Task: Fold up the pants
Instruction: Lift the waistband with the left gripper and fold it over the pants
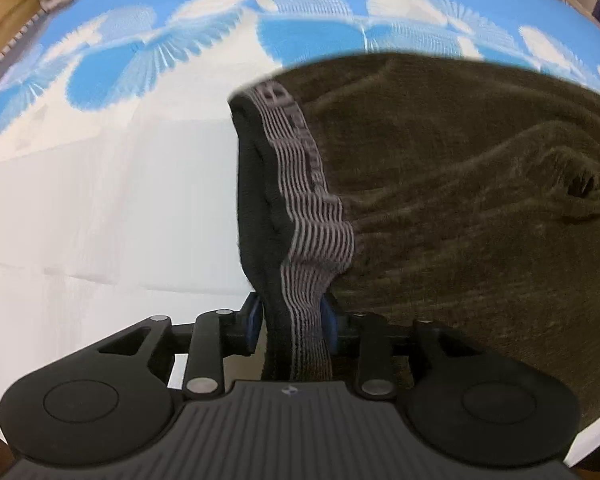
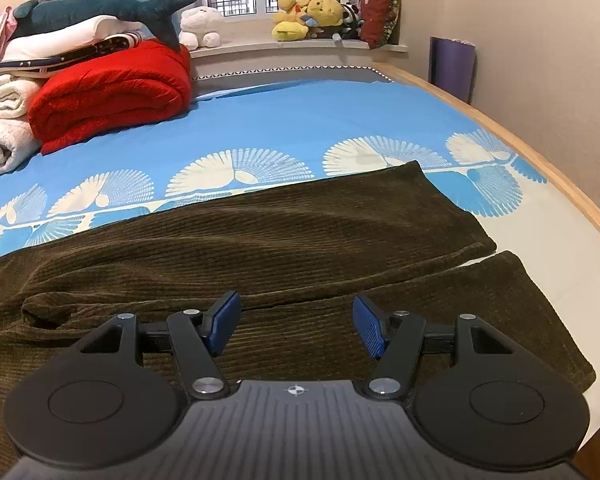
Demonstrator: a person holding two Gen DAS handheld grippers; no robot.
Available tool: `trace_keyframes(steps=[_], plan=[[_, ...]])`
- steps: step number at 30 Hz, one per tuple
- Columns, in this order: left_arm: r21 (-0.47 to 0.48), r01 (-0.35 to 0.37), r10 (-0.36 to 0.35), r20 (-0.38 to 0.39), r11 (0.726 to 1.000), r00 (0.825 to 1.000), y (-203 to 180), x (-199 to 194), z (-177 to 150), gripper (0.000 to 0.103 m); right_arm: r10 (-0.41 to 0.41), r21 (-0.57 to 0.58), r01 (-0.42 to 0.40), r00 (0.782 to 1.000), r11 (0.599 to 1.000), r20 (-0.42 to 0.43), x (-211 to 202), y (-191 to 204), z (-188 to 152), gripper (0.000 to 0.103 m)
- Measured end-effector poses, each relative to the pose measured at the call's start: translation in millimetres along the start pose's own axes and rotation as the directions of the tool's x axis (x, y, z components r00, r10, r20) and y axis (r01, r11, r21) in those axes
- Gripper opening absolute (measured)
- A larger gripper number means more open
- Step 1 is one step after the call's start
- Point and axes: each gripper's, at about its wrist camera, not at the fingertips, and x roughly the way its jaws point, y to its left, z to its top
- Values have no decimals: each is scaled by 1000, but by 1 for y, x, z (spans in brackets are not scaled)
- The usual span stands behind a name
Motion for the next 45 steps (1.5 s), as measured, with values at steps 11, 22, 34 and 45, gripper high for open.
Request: trace_keyframes(steps=[11, 22, 34, 45], plan=[[153, 18, -18, 3, 988, 1000, -34, 5, -1, 37, 4, 32, -4, 1000, 999, 0, 4, -6, 3, 64], [-66, 118, -103, 193, 991, 976, -19, -35, 19, 41, 33, -11, -33, 999, 999, -31, 23, 9, 9, 55], [-136, 74, -36, 264, 988, 964, -34, -9, 109, 46, 104, -17, -105, 994, 994, -44, 38, 11, 21, 24], [-77, 5, 9, 180, 997, 984, -47, 69, 175, 69, 73, -30, -75, 996, 997, -51, 52, -3, 25, 24]])
